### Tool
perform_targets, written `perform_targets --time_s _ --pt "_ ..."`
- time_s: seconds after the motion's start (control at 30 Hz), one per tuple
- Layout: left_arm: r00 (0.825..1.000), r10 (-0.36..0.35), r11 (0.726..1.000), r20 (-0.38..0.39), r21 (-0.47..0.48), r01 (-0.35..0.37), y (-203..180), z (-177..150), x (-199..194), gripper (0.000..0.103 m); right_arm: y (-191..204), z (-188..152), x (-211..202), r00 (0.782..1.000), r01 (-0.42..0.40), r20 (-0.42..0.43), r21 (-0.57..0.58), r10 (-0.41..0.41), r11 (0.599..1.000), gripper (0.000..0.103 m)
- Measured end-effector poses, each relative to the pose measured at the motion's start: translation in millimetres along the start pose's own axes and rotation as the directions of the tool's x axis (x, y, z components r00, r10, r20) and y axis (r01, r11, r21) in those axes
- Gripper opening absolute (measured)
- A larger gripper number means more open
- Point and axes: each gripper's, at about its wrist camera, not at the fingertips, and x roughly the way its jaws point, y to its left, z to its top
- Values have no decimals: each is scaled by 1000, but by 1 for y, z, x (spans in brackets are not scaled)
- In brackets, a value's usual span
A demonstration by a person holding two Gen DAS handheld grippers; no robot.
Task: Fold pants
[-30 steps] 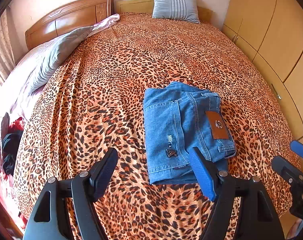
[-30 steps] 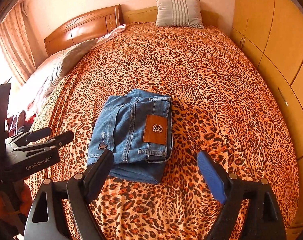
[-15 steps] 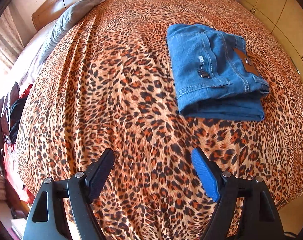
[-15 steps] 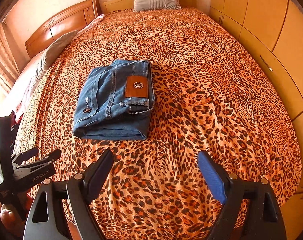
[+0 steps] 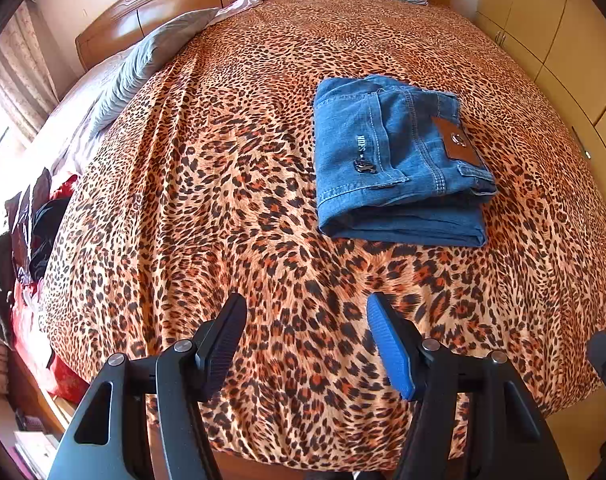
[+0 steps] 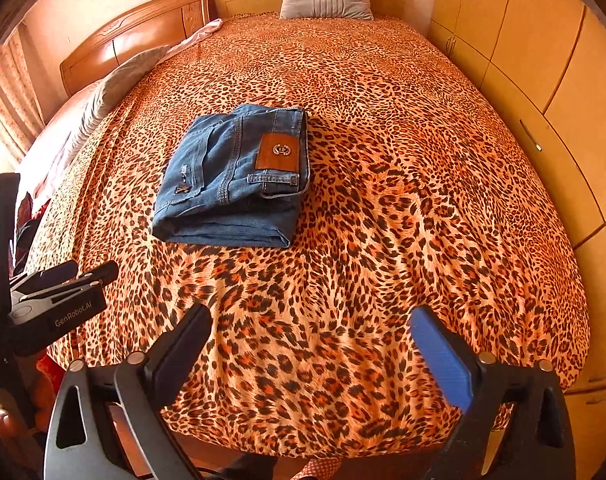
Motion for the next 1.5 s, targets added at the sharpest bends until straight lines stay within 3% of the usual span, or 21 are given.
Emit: perform_targets --time_s 0.17,0.37,0.6,0.8,1.1,1.5 --pt "997 57 998 60 -41 -55 -13 -21 -35 65 -18 -13 -21 997 49 64 -14 -48 999 103" --pt "996 57 997 68 -55 -53 -27 -36 -67 74 -37 -20 -40 992 49 117 -17 -47 999 103" --pt "989 80 996 122 -54 -74 -41 -44 -96 74 -46 -22 -53 986 36 165 -21 -32 999 103" --pt "989 72 996 127 -68 -64 -42 -49 -104 72 -49 -23 -57 983 51 179 -27 -45 998 103" --pt "993 6 1000 118 -2 -6 -49 -53 -106 72 -53 -24 -62 979 46 201 -26 -40 999 103" --pt "996 -17 1000 93 24 15 -48 -54 -100 72 -52 -24 -61 980 53 194 -23 -48 998 103"
